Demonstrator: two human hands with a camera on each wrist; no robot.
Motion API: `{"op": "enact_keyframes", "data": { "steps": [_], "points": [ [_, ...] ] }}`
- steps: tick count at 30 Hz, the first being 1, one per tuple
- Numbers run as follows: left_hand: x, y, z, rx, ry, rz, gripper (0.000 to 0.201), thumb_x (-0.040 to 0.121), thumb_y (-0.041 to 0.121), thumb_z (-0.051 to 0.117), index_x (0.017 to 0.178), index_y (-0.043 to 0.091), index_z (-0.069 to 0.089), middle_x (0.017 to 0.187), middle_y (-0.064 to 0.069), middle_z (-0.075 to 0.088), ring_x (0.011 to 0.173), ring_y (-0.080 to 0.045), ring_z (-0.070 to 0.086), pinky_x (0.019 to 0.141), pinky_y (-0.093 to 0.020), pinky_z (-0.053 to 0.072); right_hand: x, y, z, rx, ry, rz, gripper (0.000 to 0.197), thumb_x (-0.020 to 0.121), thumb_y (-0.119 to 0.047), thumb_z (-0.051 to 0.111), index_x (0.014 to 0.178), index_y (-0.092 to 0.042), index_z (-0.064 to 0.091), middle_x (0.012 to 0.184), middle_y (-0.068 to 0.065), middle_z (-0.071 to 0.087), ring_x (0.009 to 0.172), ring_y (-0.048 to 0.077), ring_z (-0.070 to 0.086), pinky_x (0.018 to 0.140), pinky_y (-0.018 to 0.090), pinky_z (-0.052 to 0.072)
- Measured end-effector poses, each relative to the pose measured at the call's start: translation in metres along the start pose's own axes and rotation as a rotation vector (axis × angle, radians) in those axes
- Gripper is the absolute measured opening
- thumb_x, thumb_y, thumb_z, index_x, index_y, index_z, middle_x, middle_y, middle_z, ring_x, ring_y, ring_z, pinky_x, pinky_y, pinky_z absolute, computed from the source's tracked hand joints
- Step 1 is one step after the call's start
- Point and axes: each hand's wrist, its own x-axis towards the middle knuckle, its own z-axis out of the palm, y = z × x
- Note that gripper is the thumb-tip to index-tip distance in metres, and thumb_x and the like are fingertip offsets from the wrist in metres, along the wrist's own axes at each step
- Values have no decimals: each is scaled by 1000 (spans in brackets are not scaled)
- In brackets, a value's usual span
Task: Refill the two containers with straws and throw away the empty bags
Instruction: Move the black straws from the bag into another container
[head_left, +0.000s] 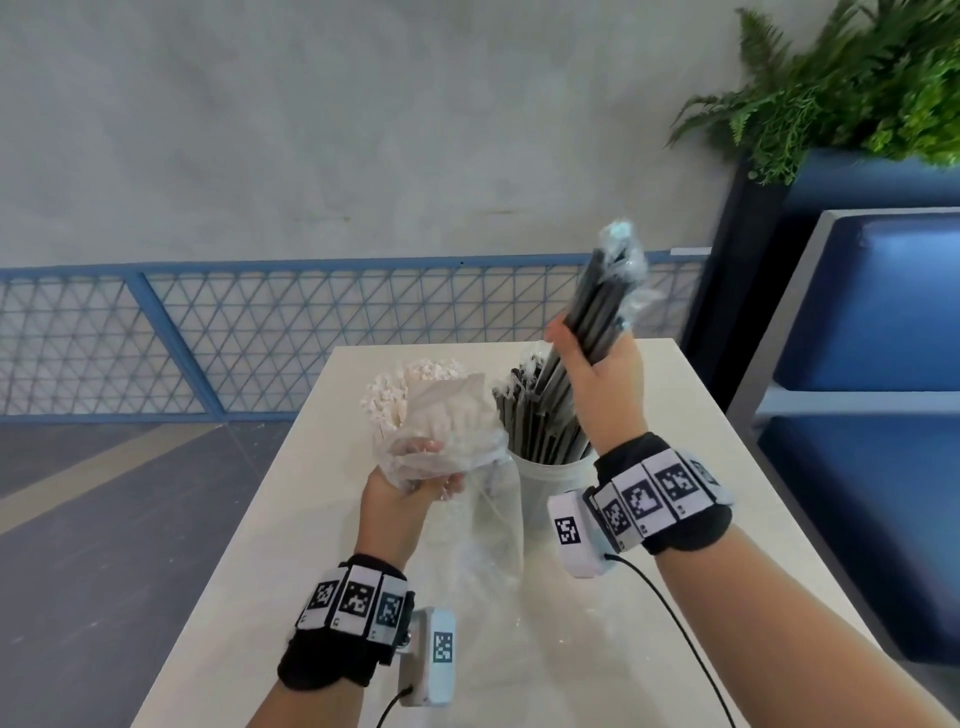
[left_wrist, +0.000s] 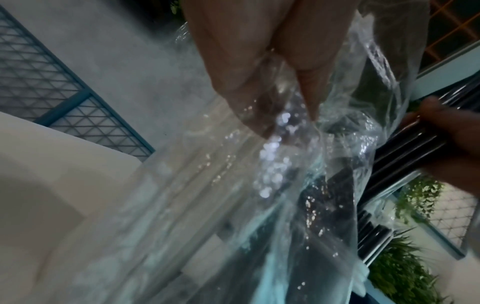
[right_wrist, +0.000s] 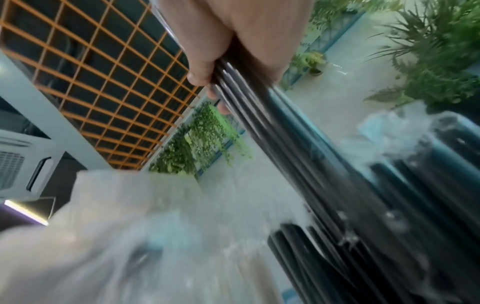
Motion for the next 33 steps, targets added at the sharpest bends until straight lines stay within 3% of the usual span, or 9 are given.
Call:
{"op": "enact_keyframes", "data": {
  "steps": [3,8,12,16,21,24,26,29,33],
  "points": [
    [0,8,4,-68,25,27,28,70,-18,63,82,6,58,65,-16,65,55,-19,61,52,-22,50,-6,5,7,-10,-18,9,30,85,-19,63,106,3,60,80,-13,61,70,-15,58,66,2,43],
    [-3,14,5,-54,71,37,21,79,-16,58,91,1,56,79,-23,64,59,-17,67,58,-23,54,-9,-5,-1,166,93,-41,19,89,-12,58,94,6,60,75,-3,62,68,-9,59,69,8,45],
    [0,10,9,7,116,41,20,82,-7,61,101,-7,56,81,-23,66,61,-14,69,59,-20,55,-12,-5,-1,128,-29,-86,18,89,-11,57,89,6,60,69,-4,60,63,-7,57,64,5,43],
    [0,10,16,-15,122,31,25,81,-9,61,105,-10,55,81,-22,65,59,-11,68,58,-19,55,-14,21,4,-62,-168,20,25,88,-18,59,97,6,61,74,-7,62,66,-13,57,61,0,39],
    [-3,9,16,2,127,22,24,78,-9,65,99,1,58,79,-20,67,62,-15,69,61,-20,56,-19,58,7,-245,-215,254,40,83,-26,66,113,-2,54,92,0,63,86,13,62,76,24,48],
    [-4,8,12,5,130,15,25,78,-8,65,100,0,58,80,-22,66,62,-15,69,63,-22,57,-18,43,6,-113,4,54,50,78,-13,71,118,-24,44,104,-2,61,88,10,60,77,10,47],
    [-5,7,10,-6,138,17,27,78,-7,65,103,-3,56,79,-22,66,62,-15,68,64,-23,56,-14,32,8,-104,2,-122,60,78,-7,68,116,-43,38,109,-4,59,87,7,60,78,9,47],
    [-7,7,10,-35,147,24,24,78,-4,65,100,2,57,77,-18,67,64,-17,68,65,-23,56,-14,40,14,-265,-115,-196,42,81,-2,61,113,-27,50,100,-4,60,85,9,55,80,19,44],
    [-9,8,11,-52,148,25,22,77,-5,65,94,8,59,72,-12,69,65,-19,69,67,-26,57,-33,73,13,-404,-334,24,30,85,-3,58,111,-15,57,106,3,63,93,11,55,92,35,47]
  ]
}}
